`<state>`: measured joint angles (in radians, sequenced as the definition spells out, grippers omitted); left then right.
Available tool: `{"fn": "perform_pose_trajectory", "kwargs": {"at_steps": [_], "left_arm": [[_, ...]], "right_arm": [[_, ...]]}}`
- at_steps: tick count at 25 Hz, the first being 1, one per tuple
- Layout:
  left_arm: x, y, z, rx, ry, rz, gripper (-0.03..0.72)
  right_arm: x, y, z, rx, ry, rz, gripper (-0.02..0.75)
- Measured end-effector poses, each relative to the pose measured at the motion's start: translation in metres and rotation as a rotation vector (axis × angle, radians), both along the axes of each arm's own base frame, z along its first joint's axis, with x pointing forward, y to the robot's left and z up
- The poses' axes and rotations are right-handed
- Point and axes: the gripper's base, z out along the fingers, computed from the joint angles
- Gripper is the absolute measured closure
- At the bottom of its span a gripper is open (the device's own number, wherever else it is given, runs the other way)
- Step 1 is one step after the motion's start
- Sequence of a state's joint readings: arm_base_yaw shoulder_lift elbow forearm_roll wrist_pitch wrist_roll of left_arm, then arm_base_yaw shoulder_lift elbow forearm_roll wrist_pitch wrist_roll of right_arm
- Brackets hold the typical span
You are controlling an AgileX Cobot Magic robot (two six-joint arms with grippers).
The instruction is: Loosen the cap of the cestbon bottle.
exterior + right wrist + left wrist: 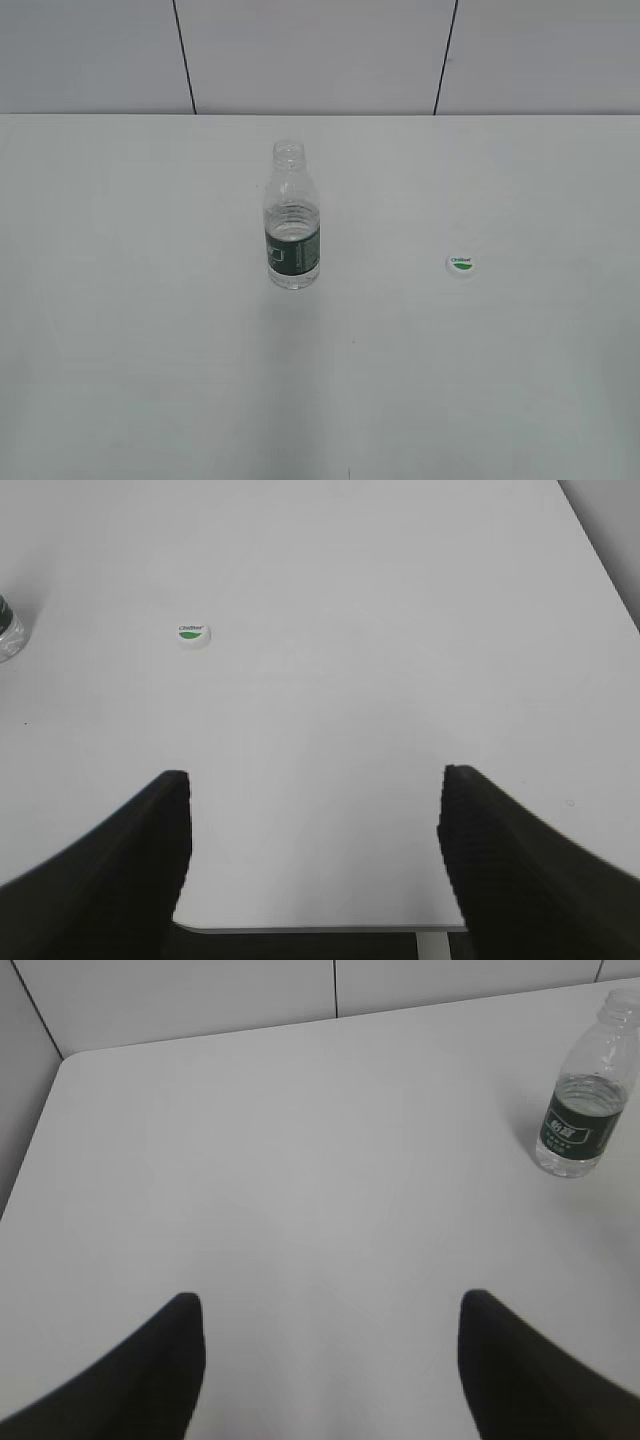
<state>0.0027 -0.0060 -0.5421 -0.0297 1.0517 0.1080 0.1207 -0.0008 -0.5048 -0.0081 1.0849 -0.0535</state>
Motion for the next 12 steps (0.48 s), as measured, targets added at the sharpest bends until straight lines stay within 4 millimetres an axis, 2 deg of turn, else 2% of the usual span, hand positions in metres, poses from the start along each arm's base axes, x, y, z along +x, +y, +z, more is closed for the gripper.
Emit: {"fn": "perform_pose_trajectory", "kwargs": {"at_steps": [12], "left_arm": [[0.0000,0.0000,0.0000,0.000,0.000,0.000,0.212]], "right_arm": [[-0.0007,-0.0002,0.0000,0.000,-0.005,-0.001,0.148]]}}
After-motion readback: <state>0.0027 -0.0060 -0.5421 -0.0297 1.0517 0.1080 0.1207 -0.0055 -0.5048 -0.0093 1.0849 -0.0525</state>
